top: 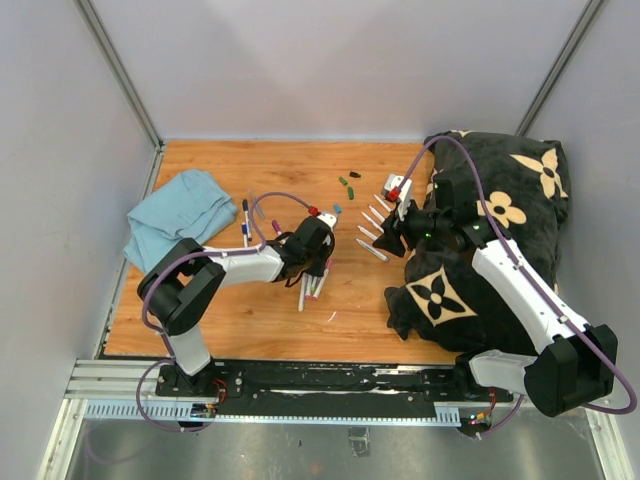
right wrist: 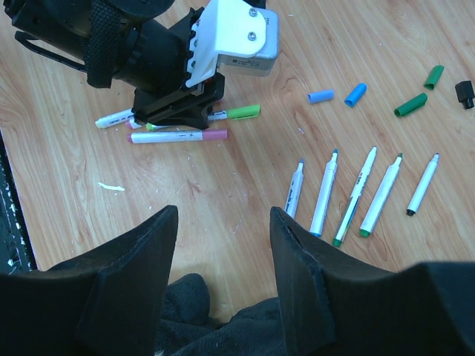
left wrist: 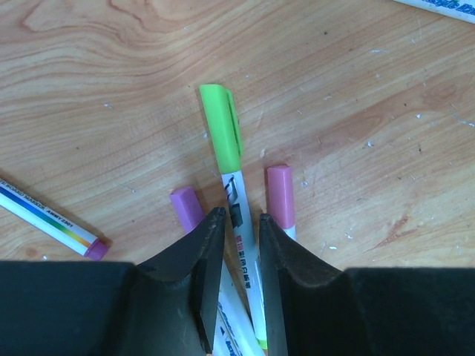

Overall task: Open the pen caps
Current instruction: Pick up the pen from the center of the board.

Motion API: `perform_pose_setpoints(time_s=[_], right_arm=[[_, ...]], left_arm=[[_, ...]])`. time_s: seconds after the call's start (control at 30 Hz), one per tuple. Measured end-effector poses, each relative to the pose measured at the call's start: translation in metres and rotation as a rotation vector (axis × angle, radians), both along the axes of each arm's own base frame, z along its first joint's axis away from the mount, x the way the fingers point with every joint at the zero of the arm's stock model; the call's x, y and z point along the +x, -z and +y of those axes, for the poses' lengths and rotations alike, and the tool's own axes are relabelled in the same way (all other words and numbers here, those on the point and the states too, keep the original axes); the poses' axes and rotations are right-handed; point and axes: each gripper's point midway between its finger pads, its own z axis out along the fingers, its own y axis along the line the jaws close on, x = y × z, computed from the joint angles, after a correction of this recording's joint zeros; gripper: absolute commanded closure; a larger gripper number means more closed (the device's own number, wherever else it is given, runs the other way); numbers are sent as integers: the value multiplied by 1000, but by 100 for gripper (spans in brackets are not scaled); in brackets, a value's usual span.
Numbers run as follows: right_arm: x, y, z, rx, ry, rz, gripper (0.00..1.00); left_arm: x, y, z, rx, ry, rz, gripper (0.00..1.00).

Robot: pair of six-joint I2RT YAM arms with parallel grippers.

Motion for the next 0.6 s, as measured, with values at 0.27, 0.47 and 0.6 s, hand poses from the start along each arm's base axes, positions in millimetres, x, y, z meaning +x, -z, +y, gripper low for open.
perform_pose_setpoints(time_s=[0.27, 0.47, 0.6], right_arm=[[0, 0, 0, 0, -1, 0, 46], [0, 0, 0, 1, -1, 0, 46], [-1, -1, 1, 6, -7, 2, 46]], left_arm=[[2, 1, 1, 28, -21, -1, 84], [4, 0, 0, 36, -22, 0, 93], [4, 0, 0, 37, -20, -1, 98]])
